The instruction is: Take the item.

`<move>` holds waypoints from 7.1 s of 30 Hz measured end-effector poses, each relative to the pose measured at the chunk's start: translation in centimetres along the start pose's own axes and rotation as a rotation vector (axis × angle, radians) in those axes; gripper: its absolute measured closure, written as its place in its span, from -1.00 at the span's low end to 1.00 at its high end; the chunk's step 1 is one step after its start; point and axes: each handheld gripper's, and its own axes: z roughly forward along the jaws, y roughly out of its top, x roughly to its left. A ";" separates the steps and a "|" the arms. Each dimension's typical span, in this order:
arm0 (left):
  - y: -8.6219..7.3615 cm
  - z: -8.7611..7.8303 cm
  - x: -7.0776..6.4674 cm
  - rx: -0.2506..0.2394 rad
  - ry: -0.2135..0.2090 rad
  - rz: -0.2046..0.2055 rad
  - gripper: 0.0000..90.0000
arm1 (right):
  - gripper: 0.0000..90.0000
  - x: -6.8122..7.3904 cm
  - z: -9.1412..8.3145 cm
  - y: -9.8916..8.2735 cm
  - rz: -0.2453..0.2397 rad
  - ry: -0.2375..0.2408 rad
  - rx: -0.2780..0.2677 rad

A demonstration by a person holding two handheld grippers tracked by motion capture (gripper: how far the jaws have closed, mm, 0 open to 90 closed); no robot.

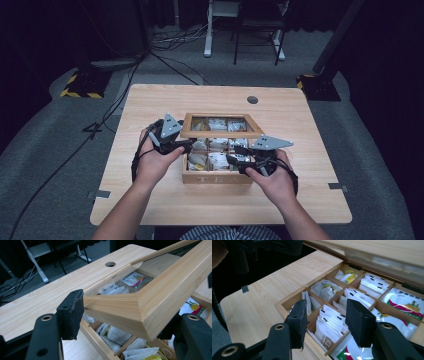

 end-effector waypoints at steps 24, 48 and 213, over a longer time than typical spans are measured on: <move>0.4 0.1 0.5 -0.001 -0.021 0.003 -0.23 | 0.34 2.9 7.7 -0.1 -0.030 0.067 0.075; 0.3 0.1 0.4 -0.012 -0.016 0.001 -0.23 | 0.67 3.2 11.1 -0.9 -0.082 0.017 0.176; 0.9 0.6 0.3 -0.012 -0.025 0.033 -0.24 | 0.87 -9.6 -8.5 -5.7 0.227 -0.329 0.045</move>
